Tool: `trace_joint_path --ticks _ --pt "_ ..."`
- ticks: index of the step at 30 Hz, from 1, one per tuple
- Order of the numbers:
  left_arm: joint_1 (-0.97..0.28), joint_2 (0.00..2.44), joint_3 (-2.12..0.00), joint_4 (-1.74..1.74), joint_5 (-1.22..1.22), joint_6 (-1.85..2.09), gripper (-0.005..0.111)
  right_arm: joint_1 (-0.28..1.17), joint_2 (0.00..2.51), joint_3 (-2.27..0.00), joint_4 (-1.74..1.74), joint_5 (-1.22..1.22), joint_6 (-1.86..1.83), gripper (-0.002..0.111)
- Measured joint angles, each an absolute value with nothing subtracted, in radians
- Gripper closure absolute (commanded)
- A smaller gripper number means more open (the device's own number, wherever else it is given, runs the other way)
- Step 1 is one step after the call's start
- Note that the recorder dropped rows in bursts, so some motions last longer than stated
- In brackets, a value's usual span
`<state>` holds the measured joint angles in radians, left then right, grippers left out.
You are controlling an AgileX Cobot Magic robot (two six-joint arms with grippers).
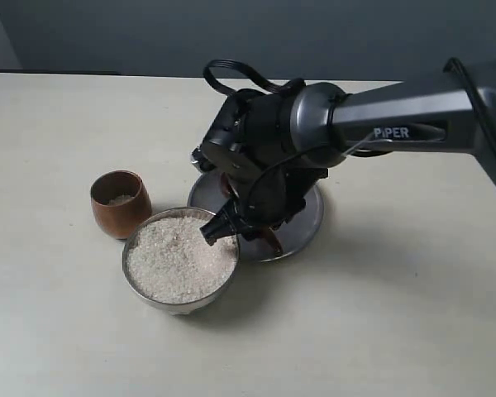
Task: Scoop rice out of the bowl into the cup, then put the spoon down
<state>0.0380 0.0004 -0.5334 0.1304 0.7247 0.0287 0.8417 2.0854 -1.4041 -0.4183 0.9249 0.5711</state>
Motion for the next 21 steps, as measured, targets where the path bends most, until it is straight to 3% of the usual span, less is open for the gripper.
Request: trace_joint_path --ticks 5,10,21 --pt "0.038 0.0 -0.533 0.13 0.725 0.029 0.106 0.842 2.049 -1.404 -0.511 0.97 0.652 0.07" --pt "0.038 0.0 -0.533 0.13 0.725 0.029 0.106 0.839 1.938 -1.404 -0.59 1.077 0.641 0.108" --pt "0.038 0.0 -0.533 0.13 0.725 0.029 0.106 0.774 1.667 -1.319 -0.565 1.156 0.584 0.108"
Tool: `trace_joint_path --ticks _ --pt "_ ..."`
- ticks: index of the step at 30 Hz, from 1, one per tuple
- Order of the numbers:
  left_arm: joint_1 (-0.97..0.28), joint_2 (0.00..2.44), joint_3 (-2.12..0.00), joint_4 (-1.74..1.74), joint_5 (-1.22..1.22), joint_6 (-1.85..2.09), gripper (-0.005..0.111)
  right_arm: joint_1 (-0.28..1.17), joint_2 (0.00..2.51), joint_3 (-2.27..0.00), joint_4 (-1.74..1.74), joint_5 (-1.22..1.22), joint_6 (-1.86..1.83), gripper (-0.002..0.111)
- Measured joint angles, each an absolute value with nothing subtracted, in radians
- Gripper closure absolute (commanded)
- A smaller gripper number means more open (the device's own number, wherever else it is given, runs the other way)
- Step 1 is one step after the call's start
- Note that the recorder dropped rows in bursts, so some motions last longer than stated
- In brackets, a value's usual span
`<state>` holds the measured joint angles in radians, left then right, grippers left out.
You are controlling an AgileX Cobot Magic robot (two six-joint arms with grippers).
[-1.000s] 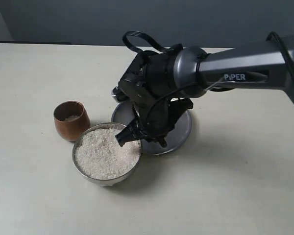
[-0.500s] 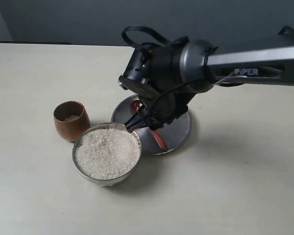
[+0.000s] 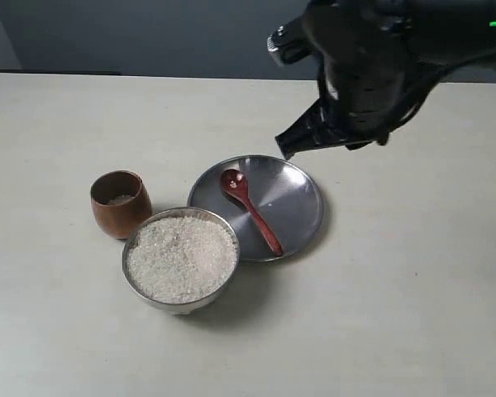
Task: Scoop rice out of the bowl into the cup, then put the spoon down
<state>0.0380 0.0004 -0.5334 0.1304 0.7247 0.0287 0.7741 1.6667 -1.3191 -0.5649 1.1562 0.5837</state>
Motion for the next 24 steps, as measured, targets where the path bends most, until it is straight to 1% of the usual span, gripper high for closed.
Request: trace_joint_path --ticks 3,7,8,9,10,14,18,21,24 --pt "0.038 0.0 -0.533 0.13 0.725 0.029 0.106 0.774 1.565 -1.253 -0.6 1.155 0.586 0.108" --pt "0.038 0.0 -0.533 0.13 0.725 0.029 0.106 0.773 1.372 -1.053 -0.702 1.136 0.689 0.108" --pt "0.038 0.0 -0.533 0.13 0.725 0.029 0.106 0.773 1.3 -0.964 -0.742 1.101 0.767 0.108" --pt "0.038 0.0 -0.533 0.13 0.725 0.029 0.106 0.773 1.265 -0.926 -0.755 1.081 0.81 0.108" --pt "0.038 0.0 -0.533 0.13 0.725 0.029 0.106 0.773 1.197 -0.826 -0.792 1.028 0.903 0.108" --pt "0.038 0.0 -0.533 0.13 0.725 0.029 0.106 0.773 1.066 -0.603 -0.905 0.936 1.107 0.108" --pt "0.038 0.0 -0.533 0.13 0.725 0.029 0.106 0.773 0.934 -0.389 -1.135 0.873 1.384 0.108" --pt "0.038 0.0 -0.533 0.13 0.725 0.029 0.106 0.773 0.876 -0.291 -1.365 0.866 1.584 0.108" --pt "0.038 0.0 -0.533 0.13 0.725 0.029 0.106 0.773 0.868 -0.265 -1.427 0.864 1.63 0.108"
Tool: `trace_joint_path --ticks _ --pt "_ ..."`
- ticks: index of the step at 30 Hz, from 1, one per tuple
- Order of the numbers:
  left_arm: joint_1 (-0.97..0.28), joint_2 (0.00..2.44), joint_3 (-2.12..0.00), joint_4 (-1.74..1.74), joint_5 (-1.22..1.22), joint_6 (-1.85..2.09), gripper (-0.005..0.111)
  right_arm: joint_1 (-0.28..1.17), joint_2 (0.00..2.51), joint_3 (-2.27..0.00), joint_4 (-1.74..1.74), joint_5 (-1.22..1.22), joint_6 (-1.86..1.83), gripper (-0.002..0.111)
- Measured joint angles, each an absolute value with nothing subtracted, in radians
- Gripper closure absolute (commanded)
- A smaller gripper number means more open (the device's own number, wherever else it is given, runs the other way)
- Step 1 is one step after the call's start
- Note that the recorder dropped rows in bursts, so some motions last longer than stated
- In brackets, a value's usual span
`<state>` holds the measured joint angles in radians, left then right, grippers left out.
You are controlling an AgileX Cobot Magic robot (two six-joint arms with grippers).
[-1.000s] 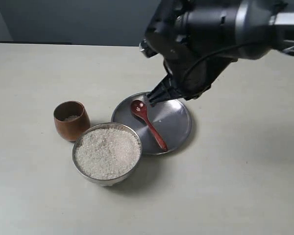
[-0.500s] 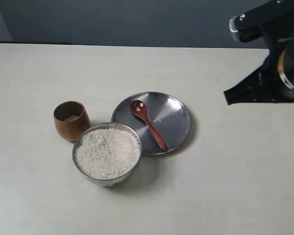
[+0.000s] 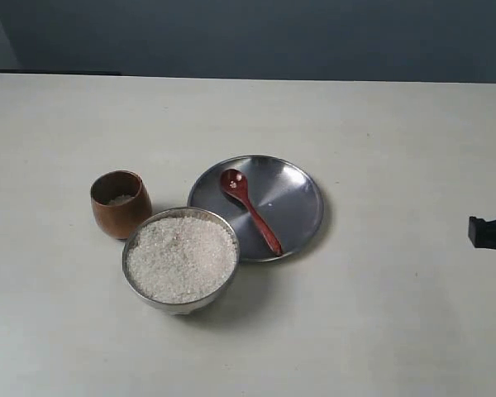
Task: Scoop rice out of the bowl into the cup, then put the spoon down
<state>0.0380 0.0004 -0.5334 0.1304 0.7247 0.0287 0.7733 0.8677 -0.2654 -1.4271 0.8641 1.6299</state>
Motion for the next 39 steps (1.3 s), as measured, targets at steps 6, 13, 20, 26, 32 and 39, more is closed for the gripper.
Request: trace_joint_path --ticks 6,13,20,26,32,39 --pt "0.038 0.0 -0.533 0.13 0.725 0.029 0.106 0.773 0.868 -0.257 -1.438 0.862 1.646 0.108" --pt "0.038 0.0 -0.533 0.13 0.725 0.029 0.106 0.773 0.868 -0.257 -1.425 0.86 1.648 0.108" --pt "0.038 0.0 -0.533 0.13 0.725 0.029 0.106 0.773 0.863 -0.257 -1.424 0.859 1.648 0.108" --pt "0.038 0.0 -0.533 0.13 0.725 0.029 0.106 0.773 0.709 -0.257 -1.419 0.844 1.659 0.108" --pt "0.038 0.0 -0.533 0.13 0.725 0.029 0.106 0.683 0.446 -0.257 -1.4 0.722 1.738 0.108" --pt "0.038 0.0 -0.533 0.13 0.725 0.029 0.106 0.455 0.251 -0.253 -1.392 0.483 1.706 0.108"
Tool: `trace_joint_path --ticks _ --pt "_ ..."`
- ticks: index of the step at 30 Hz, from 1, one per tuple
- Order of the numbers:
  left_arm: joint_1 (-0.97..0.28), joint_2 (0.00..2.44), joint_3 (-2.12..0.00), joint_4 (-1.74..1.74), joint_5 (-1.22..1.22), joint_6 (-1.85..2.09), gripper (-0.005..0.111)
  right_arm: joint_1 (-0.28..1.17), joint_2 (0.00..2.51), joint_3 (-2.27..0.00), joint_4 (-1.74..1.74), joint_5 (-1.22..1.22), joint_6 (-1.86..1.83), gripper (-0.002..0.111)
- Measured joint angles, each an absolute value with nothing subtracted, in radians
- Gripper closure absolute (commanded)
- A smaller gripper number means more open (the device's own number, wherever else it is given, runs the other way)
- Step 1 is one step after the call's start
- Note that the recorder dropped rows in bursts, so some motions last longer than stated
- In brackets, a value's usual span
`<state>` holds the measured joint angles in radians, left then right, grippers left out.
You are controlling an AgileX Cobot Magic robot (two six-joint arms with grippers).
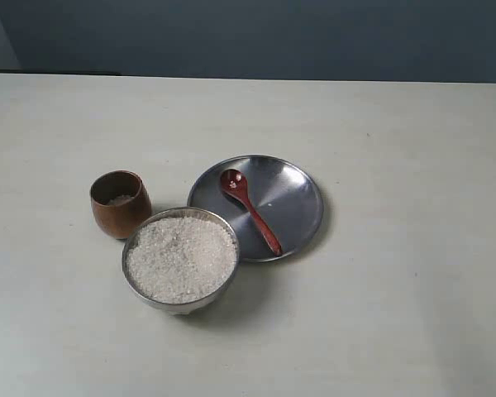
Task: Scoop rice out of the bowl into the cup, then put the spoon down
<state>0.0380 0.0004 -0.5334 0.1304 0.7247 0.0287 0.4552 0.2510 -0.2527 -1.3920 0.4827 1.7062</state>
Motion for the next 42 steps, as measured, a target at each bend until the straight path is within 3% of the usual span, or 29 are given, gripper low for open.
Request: trace_joint_path --ticks 8,17,31,42 --pt "0.038 0.0 -0.533 0.13 0.725 0.029 0.106 0.164 0.117 -0.157 -1.374 0.248 1.701 0.108" --pt "0.038 0.0 -0.533 0.13 0.725 0.029 0.106 -0.027 0.048 -0.053 -1.324 0.089 1.701 0.108" --pt "0.038 0.0 -0.533 0.13 0.725 0.029 0.106 -0.044 0.046 -0.049 -1.267 -0.13 1.703 0.108" --pt "0.038 0.0 -0.533 0.13 0.725 0.029 0.106 -0.044 0.045 -0.181 -1.23 -0.022 1.705 0.108"
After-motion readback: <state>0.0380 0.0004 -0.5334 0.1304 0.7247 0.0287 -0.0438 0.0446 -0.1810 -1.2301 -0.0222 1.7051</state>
